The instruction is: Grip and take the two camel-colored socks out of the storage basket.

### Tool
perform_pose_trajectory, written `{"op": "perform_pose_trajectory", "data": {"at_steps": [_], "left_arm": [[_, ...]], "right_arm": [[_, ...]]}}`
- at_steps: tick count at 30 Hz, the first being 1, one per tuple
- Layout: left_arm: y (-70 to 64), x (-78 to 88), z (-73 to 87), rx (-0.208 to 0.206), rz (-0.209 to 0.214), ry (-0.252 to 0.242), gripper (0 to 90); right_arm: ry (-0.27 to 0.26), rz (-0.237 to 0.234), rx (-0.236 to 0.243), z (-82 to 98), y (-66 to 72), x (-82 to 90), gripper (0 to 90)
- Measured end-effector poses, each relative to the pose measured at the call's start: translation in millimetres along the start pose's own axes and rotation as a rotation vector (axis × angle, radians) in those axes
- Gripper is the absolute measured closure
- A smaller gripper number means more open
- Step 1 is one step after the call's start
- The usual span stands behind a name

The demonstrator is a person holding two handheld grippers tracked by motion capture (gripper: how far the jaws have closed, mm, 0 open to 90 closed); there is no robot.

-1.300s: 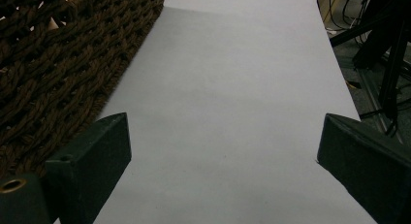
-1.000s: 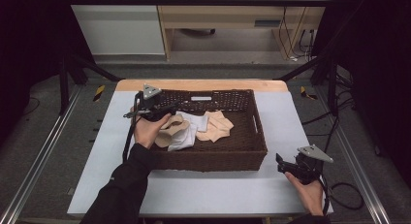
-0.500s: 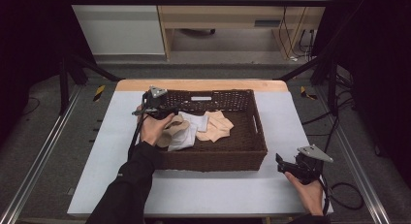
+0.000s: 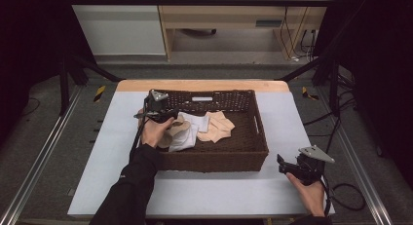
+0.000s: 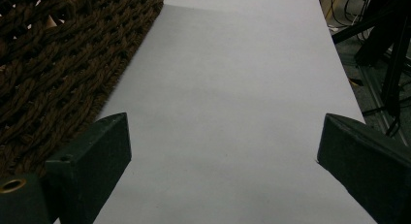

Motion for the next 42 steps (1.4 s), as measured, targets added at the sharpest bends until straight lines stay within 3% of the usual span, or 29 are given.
{"op": "perform_pose_trajectory", "data": {"at_steps": [10,30,34,42], "left_arm": [[-4.3,-6.6,11.4,-0.015,0.017,0.070,47.5],[-10.2,-18.2,32.6,-0.049,0.041,0.195,42.0],[-8.4,-19.9,37.0,-0.042,0.037,0.227,45.4],[-7.7,-17.6,41.6,-0.025,0.040,0.275,69.0]], "right_arm": [[0.005,0.004,0.002,0.7,-0.8,-0.9,5.4],[0.013,0.008,0.003,1.7,-1.3,-1.4,5.4],[0.013,0.007,0.004,1.7,-1.0,-1.3,5.4],[0.013,0.007,0.004,1.7,-1.1,-1.2,5.4]]}}
Point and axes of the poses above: each handheld gripper's, and its own axes: x roughly backward along the jaws, z roughly out of its underside, y roughly to its left, the point moved 10 cm from there along -x, roughly forward along the jaws, and after that the axes turned 1 degree about y, right-handed, at the moved point
